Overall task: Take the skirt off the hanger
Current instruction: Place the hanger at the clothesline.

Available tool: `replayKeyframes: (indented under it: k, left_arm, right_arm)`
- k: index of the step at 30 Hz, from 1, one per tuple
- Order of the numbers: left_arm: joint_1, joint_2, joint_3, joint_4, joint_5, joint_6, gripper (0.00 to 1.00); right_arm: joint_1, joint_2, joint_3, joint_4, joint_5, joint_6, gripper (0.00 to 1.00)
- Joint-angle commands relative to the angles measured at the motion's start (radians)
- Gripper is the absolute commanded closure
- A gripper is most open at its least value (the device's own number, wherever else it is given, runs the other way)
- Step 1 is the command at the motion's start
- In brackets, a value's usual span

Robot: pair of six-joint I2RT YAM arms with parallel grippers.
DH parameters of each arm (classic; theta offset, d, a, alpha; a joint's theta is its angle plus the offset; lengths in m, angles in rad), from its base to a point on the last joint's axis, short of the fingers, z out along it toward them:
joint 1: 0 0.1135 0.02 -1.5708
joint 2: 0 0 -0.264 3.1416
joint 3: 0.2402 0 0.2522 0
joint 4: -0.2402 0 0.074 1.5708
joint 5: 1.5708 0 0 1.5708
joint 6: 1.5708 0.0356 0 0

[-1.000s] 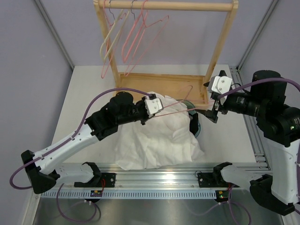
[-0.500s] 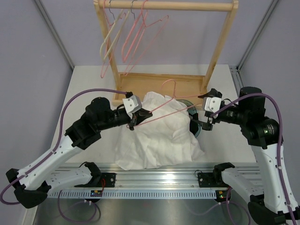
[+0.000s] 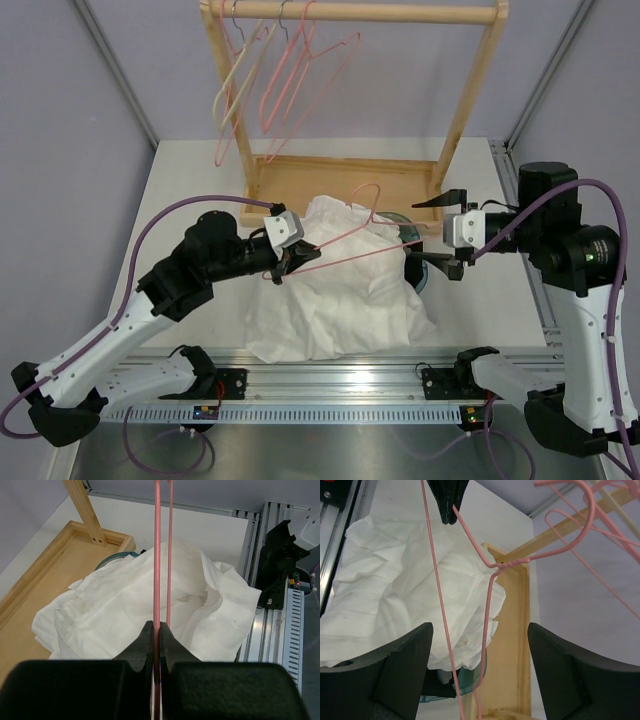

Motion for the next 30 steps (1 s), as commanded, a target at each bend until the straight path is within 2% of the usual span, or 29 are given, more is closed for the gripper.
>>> replayKeyframes:
  k: [1,6,7,8,9,12,13,15,16,17,18,20,21,22,24,28,30]
  left_arm:
    - [0.006,-0.020,0.020,0.042,0.037,0.009,1.00]
    - [0.008,-0.031,0.037,0.042,0.051,0.009,1.00]
    - [0.008,-0.034,0.043,0.043,0.055,0.007,1.00]
    - [0.008,-0.036,0.045,0.043,0.065,0.006,1.00]
    - [0.008,-0.037,0.046,0.045,0.071,0.003,1.00]
    - [0.008,-0.046,0.051,0.052,0.089,-0.008,1.00]
    - [0.009,-0.049,0.049,0.055,0.091,-0.011,1.00]
    - [0.011,-0.059,0.045,0.066,0.091,-0.019,1.00]
    - [0.012,-0.060,0.043,0.068,0.091,-0.020,1.00]
    - [0.014,-0.062,0.039,0.072,0.089,-0.022,1.00]
    - [0.020,-0.062,0.035,0.074,0.089,-0.025,1.00]
    - [0.026,-0.062,0.032,0.075,0.079,-0.025,1.00]
    - [0.037,-0.060,0.028,0.080,0.074,-0.027,1.00]
    - [0.041,-0.056,0.025,0.086,0.071,-0.027,1.00]
    - [0.060,-0.049,0.022,0.095,0.054,-0.028,1.00]
    - [0.089,-0.008,0.025,0.120,0.014,-0.030,1.00]
    - [0.103,0.021,0.043,0.132,-0.012,-0.031,0.92]
  right_arm:
    - [-0.001,-0.008,-0.054,-0.002,0.102,0.197,0.15]
    - [-0.003,0.071,-0.037,-0.186,0.116,0.073,0.15]
    - [-0.001,0.077,-0.051,-0.160,0.158,0.085,0.17]
    - [-0.001,0.068,-0.071,-0.113,0.185,0.166,0.17]
    - [-0.001,0.055,-0.121,-0.011,0.213,0.197,0.17]
    - [-0.003,0.025,-0.203,0.081,0.268,0.217,0.16]
    - [0.000,0.032,-0.209,0.078,0.264,0.214,0.18]
    - [-0.001,0.064,-0.209,0.064,0.253,0.209,0.27]
    - [0.000,0.075,-0.206,0.056,0.238,0.211,0.35]
    - [-0.001,0.089,-0.200,0.046,0.226,0.203,0.55]
    - [-0.001,0.092,-0.182,0.011,0.206,0.194,0.65]
    - [-0.001,0.092,-0.155,-0.048,0.131,0.134,0.78]
    - [-0.003,0.089,-0.131,-0.081,0.109,0.134,0.88]
    - [-0.003,0.086,-0.117,-0.094,0.091,0.133,0.93]
    - [-0.001,0.075,-0.086,-0.100,0.100,0.149,1.00]
    - [-0.008,0.042,-0.082,-0.076,0.169,0.217,1.00]
    - [-0.008,0.025,-0.083,-0.057,0.213,0.301,1.00]
